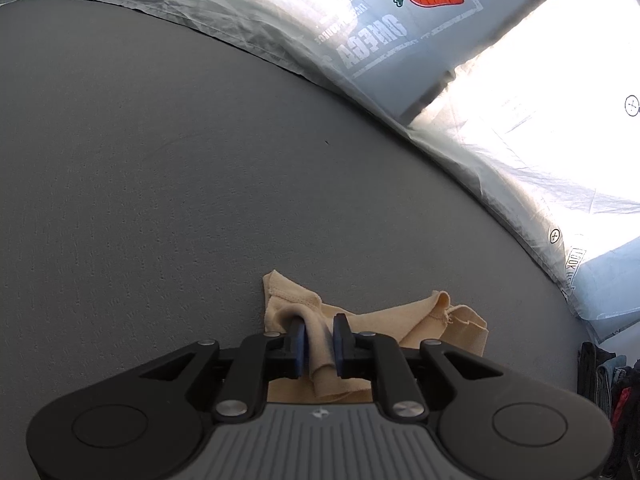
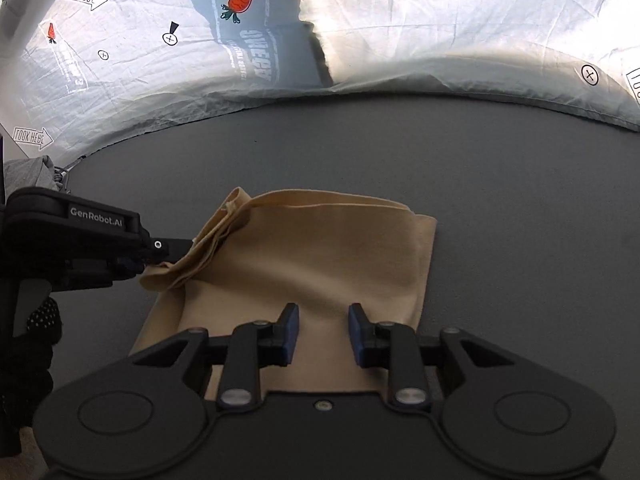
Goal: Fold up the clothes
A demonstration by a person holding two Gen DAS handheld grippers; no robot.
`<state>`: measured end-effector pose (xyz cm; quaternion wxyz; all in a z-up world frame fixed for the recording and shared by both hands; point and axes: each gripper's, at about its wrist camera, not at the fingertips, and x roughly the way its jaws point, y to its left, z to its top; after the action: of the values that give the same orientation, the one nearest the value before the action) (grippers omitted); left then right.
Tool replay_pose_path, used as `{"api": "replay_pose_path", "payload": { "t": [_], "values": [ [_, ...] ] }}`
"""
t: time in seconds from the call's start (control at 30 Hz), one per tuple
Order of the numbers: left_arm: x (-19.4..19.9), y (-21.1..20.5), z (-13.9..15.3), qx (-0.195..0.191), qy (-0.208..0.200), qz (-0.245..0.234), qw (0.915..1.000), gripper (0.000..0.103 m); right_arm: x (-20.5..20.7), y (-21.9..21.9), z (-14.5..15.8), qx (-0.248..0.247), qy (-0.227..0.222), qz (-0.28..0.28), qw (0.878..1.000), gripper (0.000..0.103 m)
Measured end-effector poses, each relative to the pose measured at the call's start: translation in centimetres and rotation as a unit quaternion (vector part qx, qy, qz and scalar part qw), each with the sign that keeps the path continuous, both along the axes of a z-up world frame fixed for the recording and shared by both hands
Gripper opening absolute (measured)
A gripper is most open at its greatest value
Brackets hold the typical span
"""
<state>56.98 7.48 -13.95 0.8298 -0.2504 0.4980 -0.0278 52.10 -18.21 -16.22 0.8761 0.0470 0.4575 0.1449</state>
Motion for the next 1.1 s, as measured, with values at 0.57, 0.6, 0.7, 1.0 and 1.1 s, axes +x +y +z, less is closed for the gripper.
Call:
{"api": "replay_pose_path", "payload": {
  "t": [0.57,0.6,0.7,1.0,1.1],
  "values": [
    [-5.5,-0.9,-1.1,0.054,-0.027,-0.065,0.9961,0.075,-1.6,-2.4,-3.7,0.013,-0.068,-0.075,0.995,0.071],
    [-5.2,-0.9,-1.2,0.054,-0.030,-0.069,0.9958,0.076,-1.6,-2.7,-3.9,0.024,-0.064,-0.074,0.995,0.072],
    [-4.3,-0.9,-1.7,0.042,-0.037,-0.079,0.9953,0.076,-1.5,-2.5,-4.0,0.022,-0.065,-0.062,0.996,0.074],
    [-2.1,-1.1,-2.8,-0.026,-0.063,-0.117,0.9908,0.073,-0.3,-3.5,-3.9,0.068,-0.048,-0.015,0.996,0.074],
    [-2.0,-0.4,-3.7,-0.098,-0.069,-0.117,0.9860,0.073,0.2,-3.6,-3.7,0.086,-0.039,0.005,0.996,0.075]
  ]
}}
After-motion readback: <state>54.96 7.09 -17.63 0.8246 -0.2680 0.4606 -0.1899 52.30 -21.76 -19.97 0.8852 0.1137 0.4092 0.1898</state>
